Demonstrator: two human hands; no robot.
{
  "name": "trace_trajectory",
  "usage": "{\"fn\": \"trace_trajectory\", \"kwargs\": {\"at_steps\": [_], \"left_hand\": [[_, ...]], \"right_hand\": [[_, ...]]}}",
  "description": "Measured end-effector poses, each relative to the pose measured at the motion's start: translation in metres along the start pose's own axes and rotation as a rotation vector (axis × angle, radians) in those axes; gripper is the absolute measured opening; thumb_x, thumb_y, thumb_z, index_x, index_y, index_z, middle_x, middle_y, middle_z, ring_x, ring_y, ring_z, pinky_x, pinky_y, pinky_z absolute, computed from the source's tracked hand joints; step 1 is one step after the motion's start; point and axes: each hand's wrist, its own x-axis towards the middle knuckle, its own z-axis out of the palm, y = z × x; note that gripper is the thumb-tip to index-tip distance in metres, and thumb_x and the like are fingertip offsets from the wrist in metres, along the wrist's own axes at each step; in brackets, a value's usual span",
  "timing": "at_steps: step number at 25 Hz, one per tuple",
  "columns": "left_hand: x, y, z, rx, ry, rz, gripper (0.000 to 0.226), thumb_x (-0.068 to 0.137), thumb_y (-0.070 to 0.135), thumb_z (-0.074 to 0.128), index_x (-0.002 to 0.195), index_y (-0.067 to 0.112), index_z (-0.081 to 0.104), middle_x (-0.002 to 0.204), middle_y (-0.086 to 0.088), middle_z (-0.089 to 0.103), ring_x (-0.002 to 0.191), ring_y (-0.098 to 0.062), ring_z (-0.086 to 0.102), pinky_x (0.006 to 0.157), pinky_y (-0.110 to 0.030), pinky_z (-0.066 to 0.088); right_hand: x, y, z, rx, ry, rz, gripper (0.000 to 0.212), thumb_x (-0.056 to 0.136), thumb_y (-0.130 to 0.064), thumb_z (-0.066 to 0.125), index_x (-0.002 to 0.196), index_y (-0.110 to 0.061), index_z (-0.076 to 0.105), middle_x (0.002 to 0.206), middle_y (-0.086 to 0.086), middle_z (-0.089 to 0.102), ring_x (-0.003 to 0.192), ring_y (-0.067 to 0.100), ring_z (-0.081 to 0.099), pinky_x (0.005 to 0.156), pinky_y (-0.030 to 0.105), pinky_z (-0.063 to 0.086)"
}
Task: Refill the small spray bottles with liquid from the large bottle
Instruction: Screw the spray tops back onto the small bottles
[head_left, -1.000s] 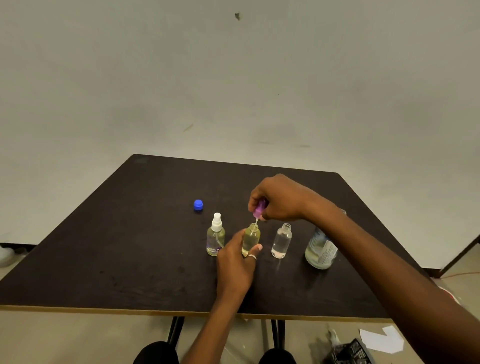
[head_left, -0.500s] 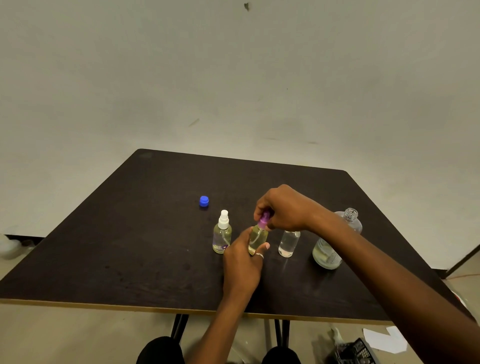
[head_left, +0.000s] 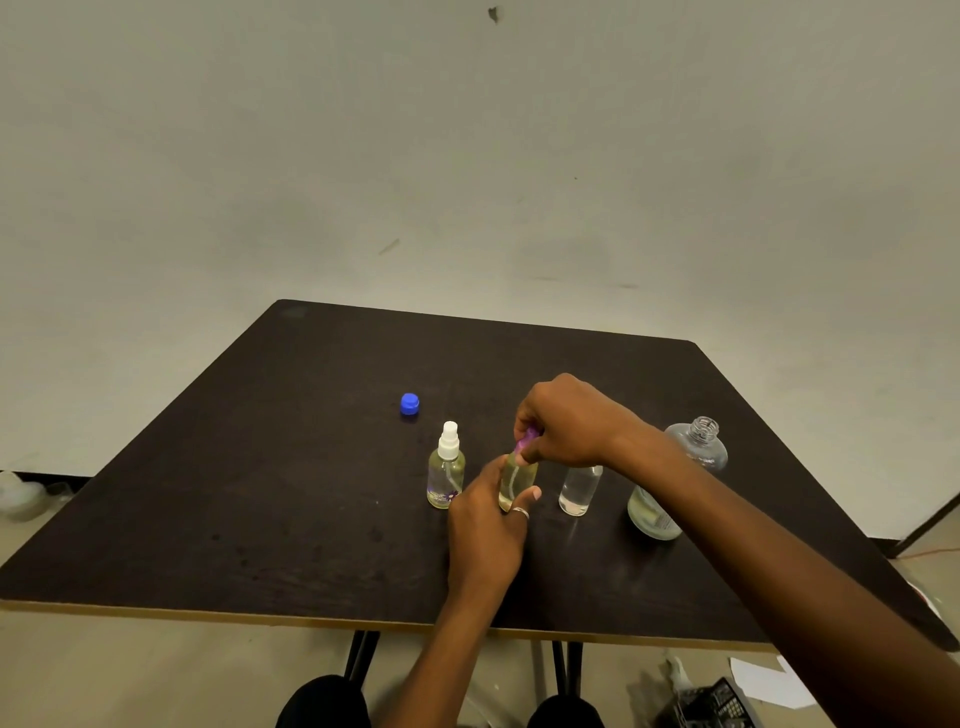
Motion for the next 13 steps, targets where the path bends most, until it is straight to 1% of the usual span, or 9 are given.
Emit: {"fn": "trace_trajectory", "kwargs": {"at_steps": [2,4,5,7,9,11,13], "left_hand": [[0.0,-0.001,0.0,0.002,0.007,0.005,0.035,0.084,0.027,0.076,0.116,0.032,0.064,0.077,0.013,0.065,0.069,-0.002,0.06,0.065,-0.017,0.049],[0.0,0.0,0.0,0.007,0.009,-0.004,0.034,0.084,0.027,0.076,0.116,0.031,0.064,0.072,0.012,0.059,0.064,-0.001,0.055,0.063,-0.014,0.045],[0.001,0.0,0.0,0.005,0.006,-0.004,0.032,0.084,0.028,0.076,0.114,0.031,0.065,0.073,0.012,0.061,0.065,-0.002,0.057,0.063,-0.015,0.046],[0.001,-0.001,0.001,-0.001,-0.004,0.004,0.028,0.084,0.029,0.075,0.11,0.031,0.065,0.081,0.012,0.068,0.073,-0.004,0.063,0.066,-0.021,0.052],[0.001,-0.001,0.001,0.001,-0.012,0.002,0.029,0.085,0.029,0.075,0.112,0.031,0.064,0.088,0.014,0.07,0.08,-0.004,0.066,0.071,-0.026,0.055],[0.001,0.0,0.0,-0.001,-0.019,0.004,0.03,0.085,0.028,0.075,0.114,0.03,0.064,0.09,0.015,0.071,0.083,-0.003,0.067,0.074,-0.026,0.056],[0.001,0.001,0.0,0.001,-0.017,0.01,0.029,0.085,0.027,0.075,0.112,0.03,0.064,0.089,0.015,0.071,0.081,-0.003,0.067,0.073,-0.026,0.056]], "right_hand": [[0.002,-0.001,0.003,-0.021,0.005,0.033,0.021,0.083,-0.036,0.074,0.086,-0.016,0.07,0.078,-0.002,0.066,0.072,0.012,0.063,0.066,0.023,0.051],[0.001,-0.003,0.006,-0.075,0.031,0.065,0.032,0.085,-0.046,0.069,0.078,-0.015,0.063,0.069,-0.002,0.06,0.067,0.014,0.061,0.067,0.028,0.055],[0.0,-0.004,0.007,-0.114,0.045,0.078,0.037,0.086,-0.05,0.065,0.075,-0.016,0.059,0.066,-0.002,0.056,0.066,0.015,0.06,0.066,0.03,0.056],[-0.004,-0.007,0.008,-0.179,0.078,0.103,0.042,0.089,-0.056,0.057,0.072,-0.018,0.052,0.061,-0.003,0.048,0.063,0.015,0.057,0.061,0.03,0.052],[-0.007,-0.009,0.009,-0.212,0.101,0.124,0.048,0.091,-0.058,0.052,0.066,-0.017,0.047,0.059,-0.002,0.047,0.06,0.015,0.056,0.057,0.029,0.047],[-0.007,-0.009,0.01,-0.233,0.113,0.14,0.049,0.092,-0.057,0.049,0.064,-0.016,0.049,0.059,-0.001,0.049,0.058,0.015,0.056,0.055,0.028,0.045],[-0.007,-0.011,0.012,-0.236,0.126,0.148,0.05,0.093,-0.058,0.046,0.066,-0.016,0.051,0.059,-0.001,0.049,0.057,0.014,0.054,0.054,0.027,0.043]]}}
